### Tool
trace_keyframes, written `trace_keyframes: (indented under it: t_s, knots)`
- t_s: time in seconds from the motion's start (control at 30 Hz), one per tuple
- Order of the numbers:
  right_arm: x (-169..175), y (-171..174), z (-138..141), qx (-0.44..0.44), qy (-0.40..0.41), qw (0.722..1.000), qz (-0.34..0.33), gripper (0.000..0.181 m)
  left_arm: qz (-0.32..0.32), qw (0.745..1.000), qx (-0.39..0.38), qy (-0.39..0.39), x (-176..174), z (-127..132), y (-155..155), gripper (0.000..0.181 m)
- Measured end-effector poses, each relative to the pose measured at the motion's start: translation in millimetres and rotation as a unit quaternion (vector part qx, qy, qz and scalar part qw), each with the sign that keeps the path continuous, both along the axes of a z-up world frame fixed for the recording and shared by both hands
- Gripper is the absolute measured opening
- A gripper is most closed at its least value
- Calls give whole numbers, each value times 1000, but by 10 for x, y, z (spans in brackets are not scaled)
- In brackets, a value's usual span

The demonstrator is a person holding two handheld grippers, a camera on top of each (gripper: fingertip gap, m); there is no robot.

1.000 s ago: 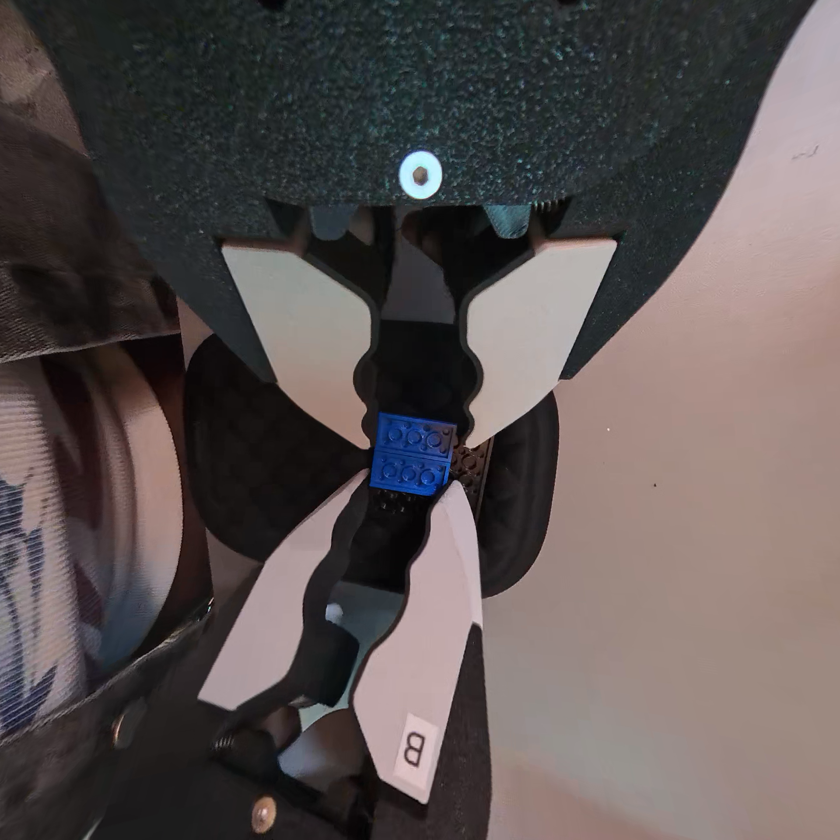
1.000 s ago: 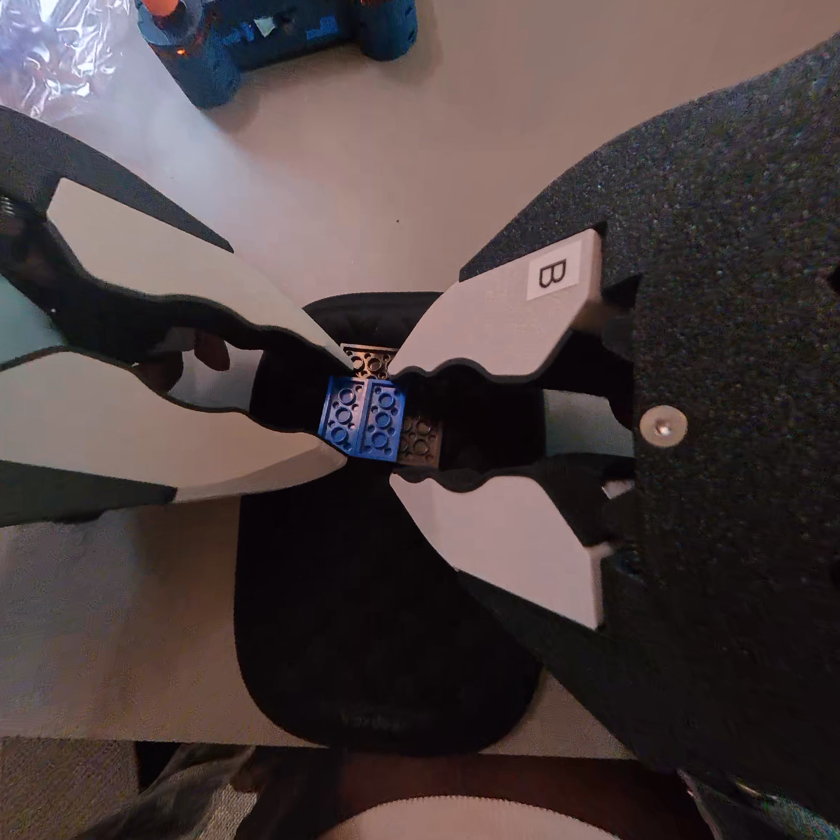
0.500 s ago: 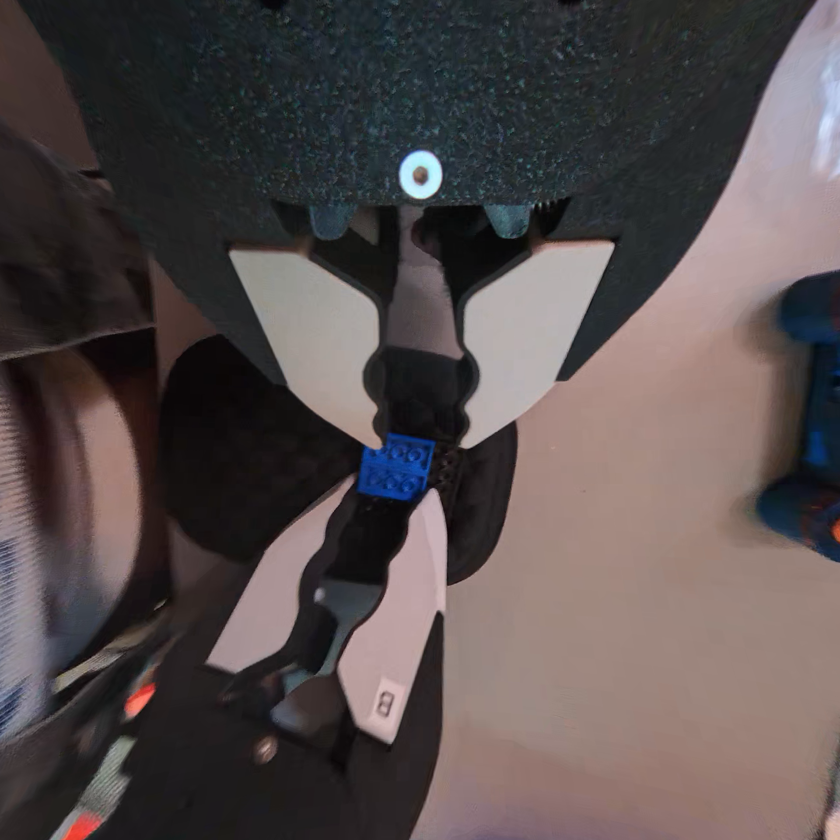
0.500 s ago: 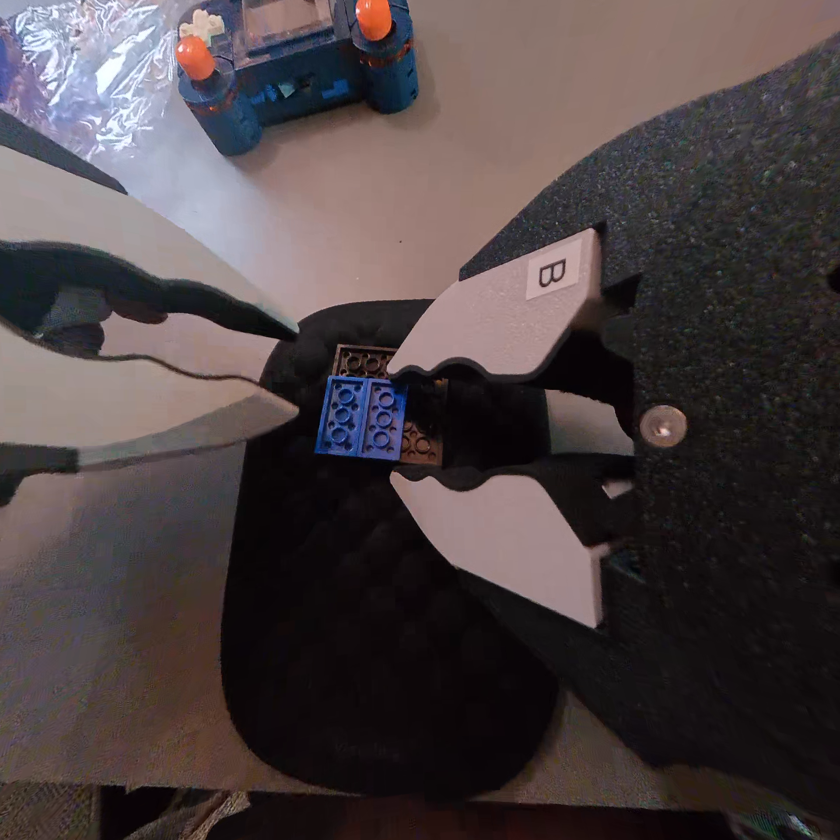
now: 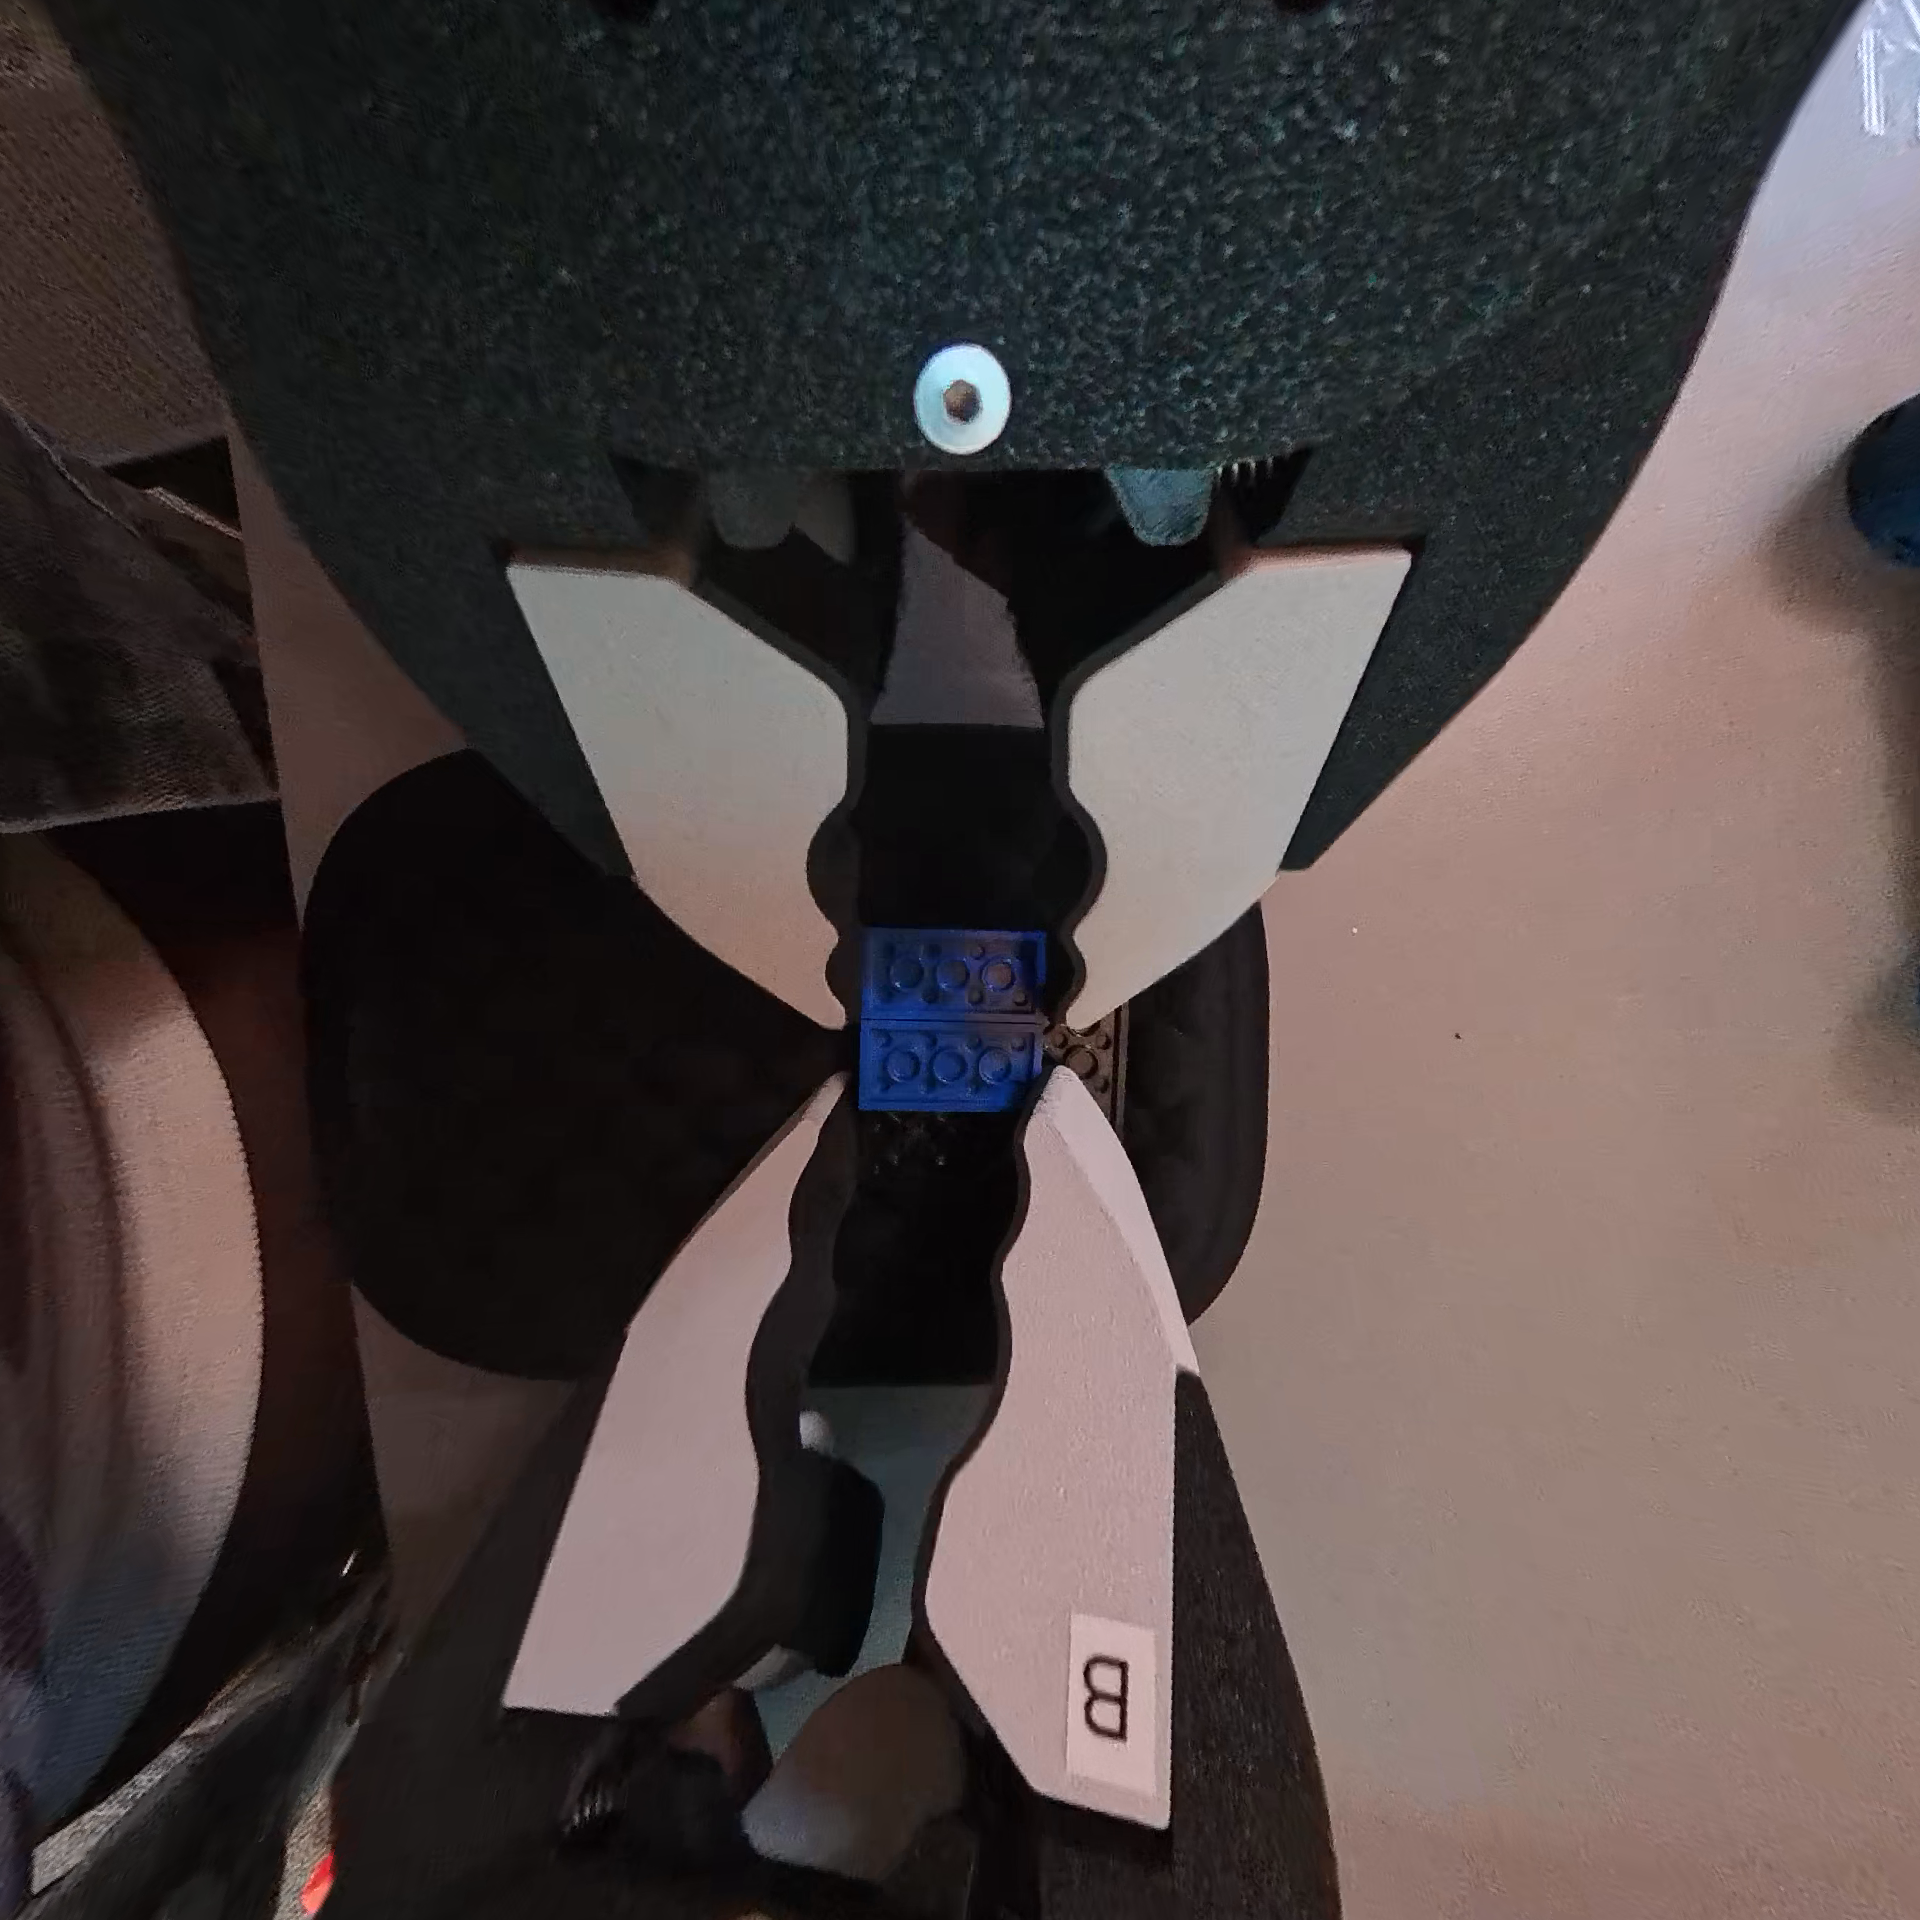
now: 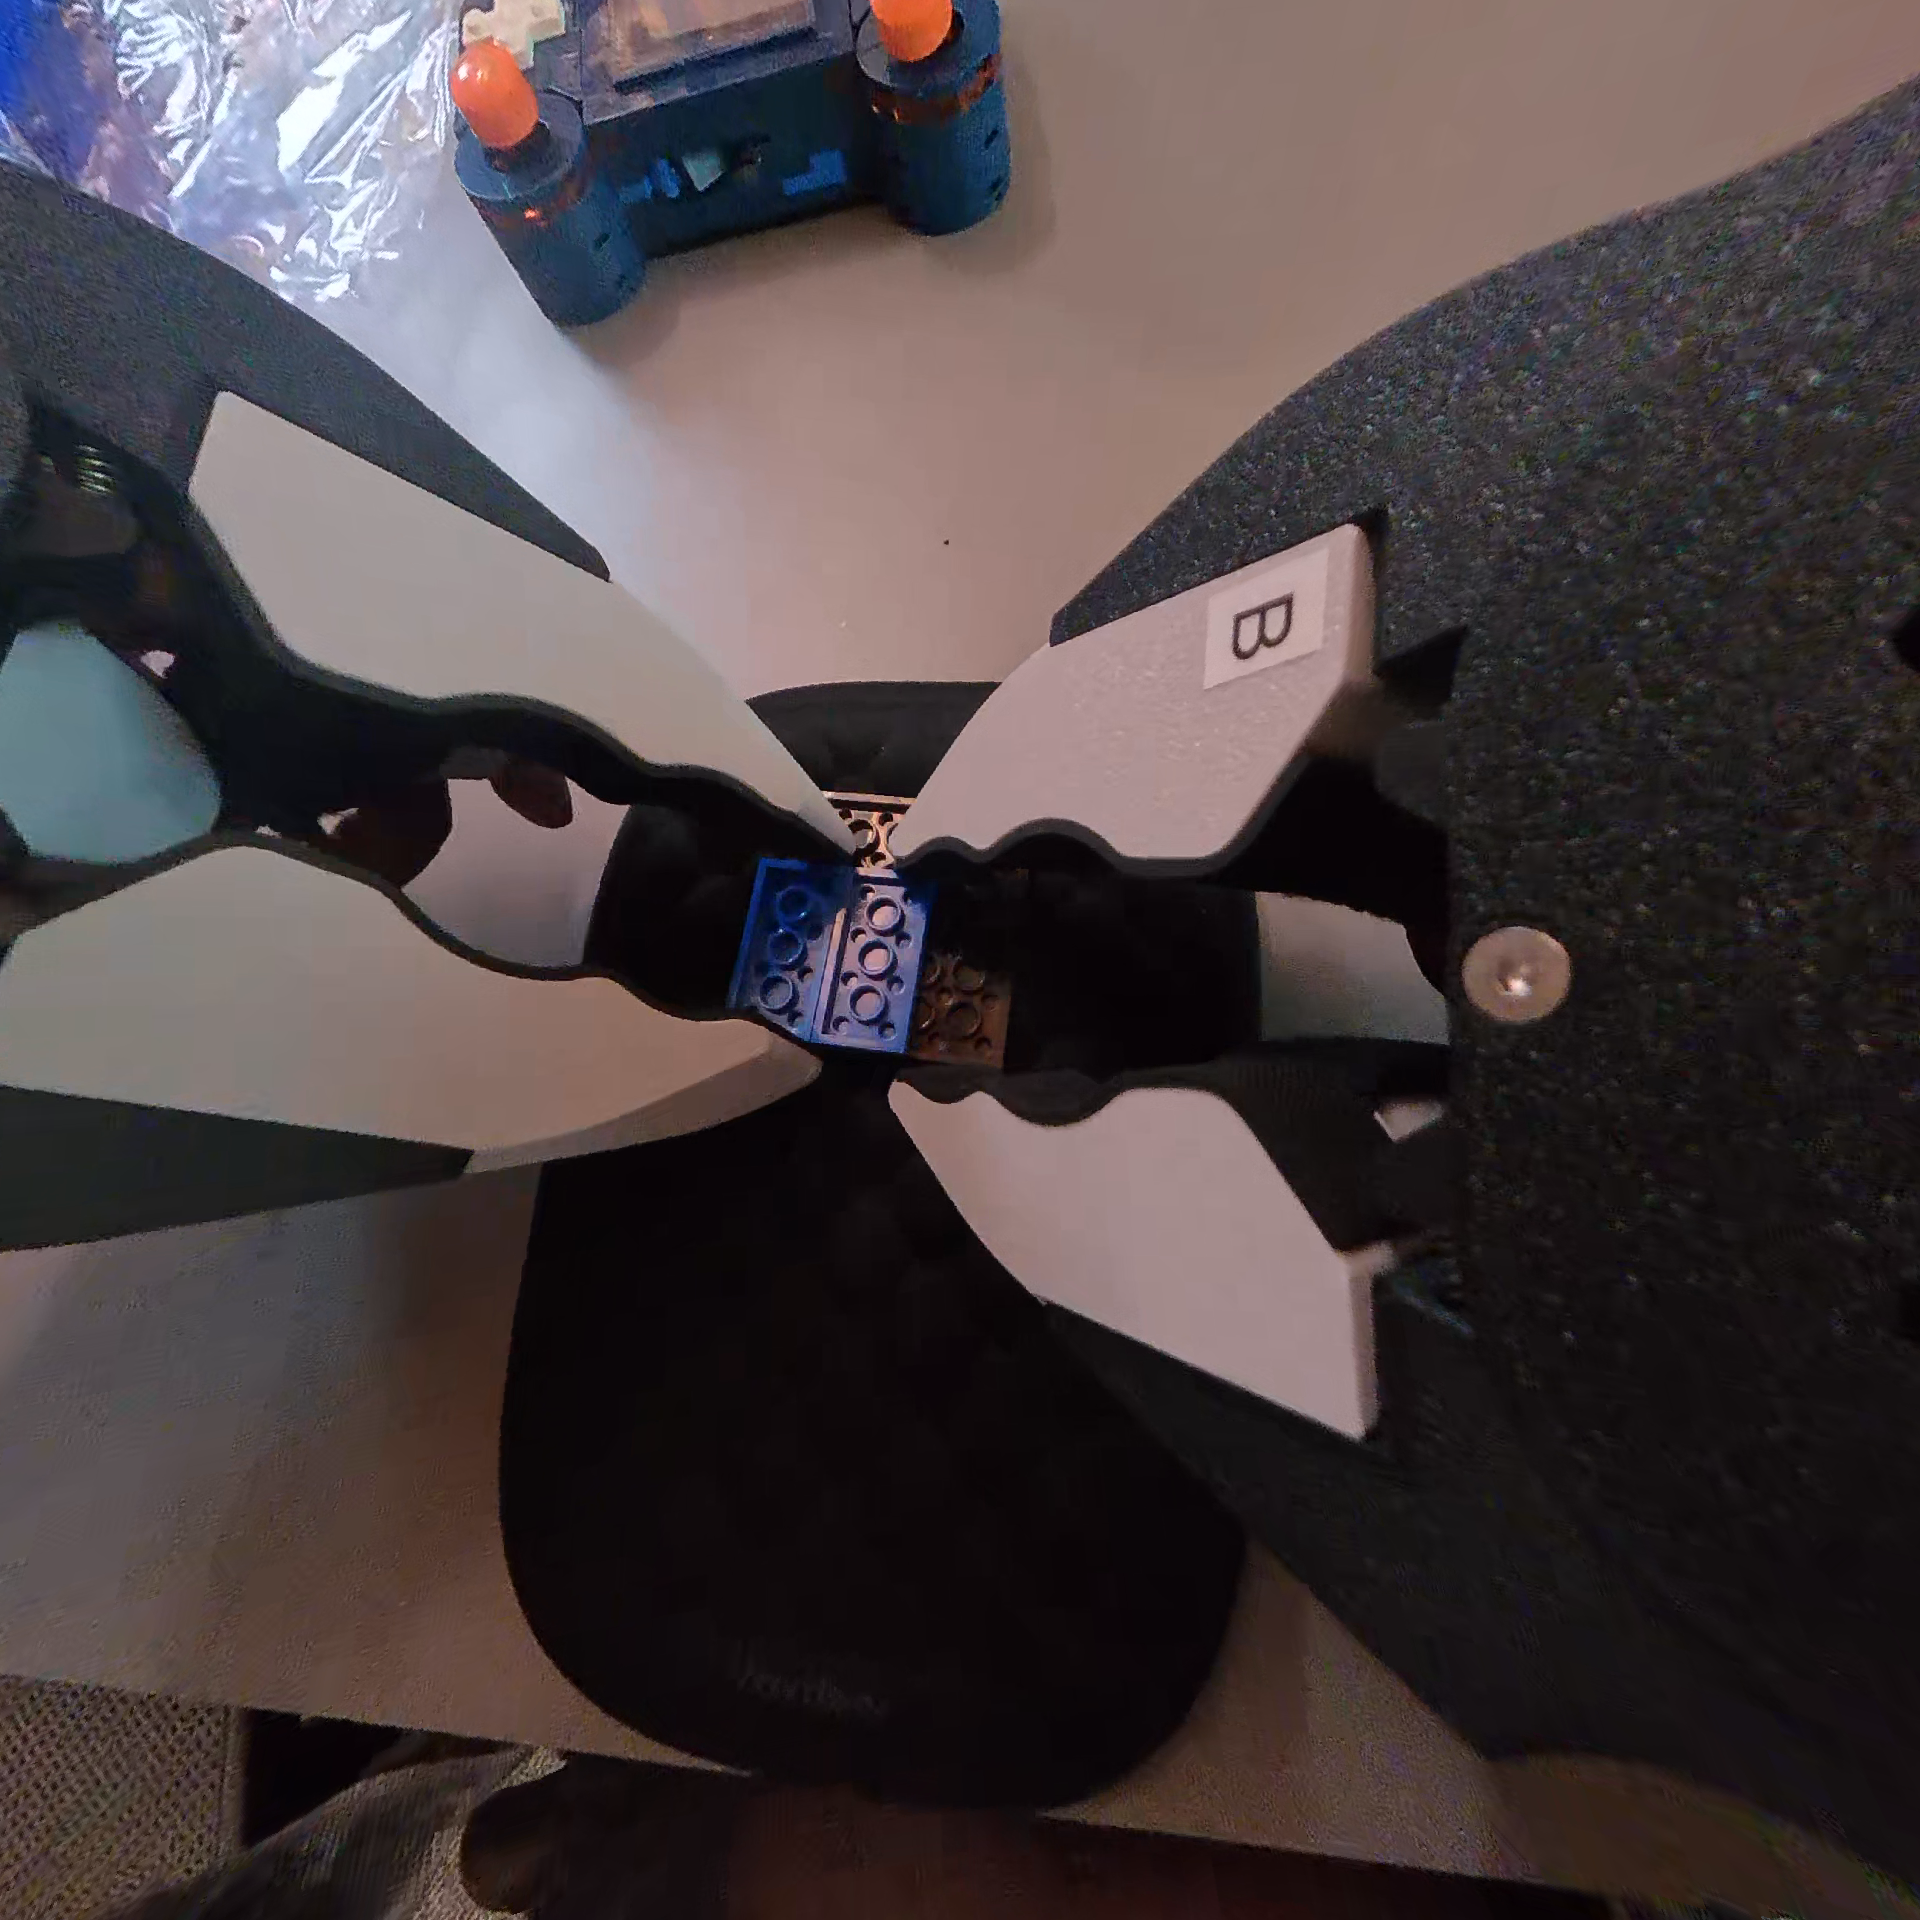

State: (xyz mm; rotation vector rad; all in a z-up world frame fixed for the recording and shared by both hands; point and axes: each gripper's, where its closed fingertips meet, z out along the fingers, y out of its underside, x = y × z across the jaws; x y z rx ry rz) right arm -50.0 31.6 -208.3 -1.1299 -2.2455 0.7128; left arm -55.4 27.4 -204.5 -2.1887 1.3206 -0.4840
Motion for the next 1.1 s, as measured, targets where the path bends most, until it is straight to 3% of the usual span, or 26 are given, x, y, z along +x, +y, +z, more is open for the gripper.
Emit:
trace_keyframes:
  t_s: [0.4,0.47,0.5,0.53,0.57,0.7,0.8,0.87,0.93,1.0,1.07,1.1]
  knots:
    - [5,-23,-33,58,-44,997,0,36,56,995,53,-65,20,74,-34,30]
    - [2,-22,-40,49,-53,997,0,36,43,966,48,-249,265,713,-103,31]
    - [3,-21,-41,53,-55,997,3,36,61,968,115,-212,118,853,11,30]
    - [1,-24,-37,64,-54,996,7,36,89,978,139,-124,-138,756,111,31]
    - [2,-23,-36,65,-56,996,8,36,107,982,121,-101,-298,653,116,31]
    - [-8,-22,-13,52,-33,998,12,35,160,969,149,-117,-551,656,58,31]
    - [-12,-29,9,15,-24,1000,-8,35,223,943,197,-152,-756,781,2,31]
    - [-17,-32,21,6,-18,1000,-11,35,279,920,241,-134,-1017,901,-41,32]
    - [-22,-35,29,3,-14,1000,-18,35,350,888,293,-60,-1473,1046,-104,32]
    - [-28,-36,34,-1,-6,1000,-24,35,438,832,340,16,-2087,1290,-251,32]
    - [-29,-35,42,-10,2,1000,-27,35,515,789,331,53,-2679,1443,-485,32]
    - [-30,-35,46,-15,4,999,-28,35,545,778,306,55,-2923,1432,-590,32]
